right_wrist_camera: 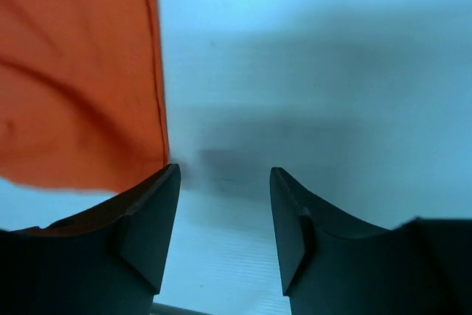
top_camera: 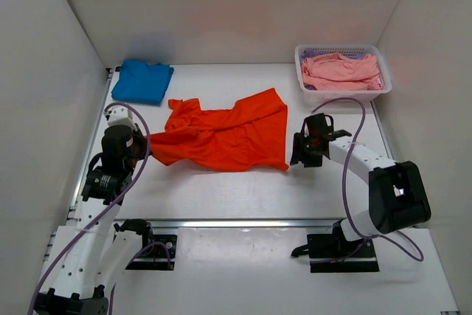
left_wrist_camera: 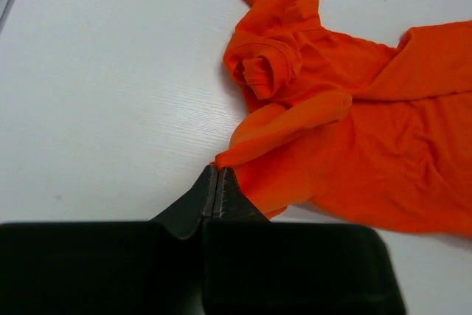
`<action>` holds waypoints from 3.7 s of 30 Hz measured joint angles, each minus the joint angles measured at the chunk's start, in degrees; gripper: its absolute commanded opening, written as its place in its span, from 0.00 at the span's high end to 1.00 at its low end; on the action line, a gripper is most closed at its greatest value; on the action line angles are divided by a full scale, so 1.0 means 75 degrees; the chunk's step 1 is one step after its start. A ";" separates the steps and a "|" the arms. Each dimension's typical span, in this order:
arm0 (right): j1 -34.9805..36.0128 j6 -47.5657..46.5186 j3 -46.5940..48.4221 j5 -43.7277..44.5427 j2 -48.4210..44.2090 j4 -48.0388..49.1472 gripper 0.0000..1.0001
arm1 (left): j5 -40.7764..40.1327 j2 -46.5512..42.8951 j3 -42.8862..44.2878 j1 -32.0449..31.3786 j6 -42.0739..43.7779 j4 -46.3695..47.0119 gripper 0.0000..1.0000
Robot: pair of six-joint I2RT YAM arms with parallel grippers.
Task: Fold and stack the t-shirts
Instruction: Flatten out the tshirt
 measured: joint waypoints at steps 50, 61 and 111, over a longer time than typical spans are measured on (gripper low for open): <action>-0.0163 0.0915 0.4205 -0.1524 -0.1652 0.0688 1.00 | 0.2474 0.2419 0.4794 0.0927 -0.2046 0.1239 1.00; -0.1536 0.0577 0.5313 -0.2328 -0.3468 -0.0510 1.00 | 0.1145 0.1784 0.7169 -0.0178 -0.2285 0.0892 1.00; -0.1728 -0.0466 0.5960 -0.2640 -0.3063 -0.1460 1.00 | 0.0839 0.2614 0.9174 -0.1020 -0.0294 0.0580 1.00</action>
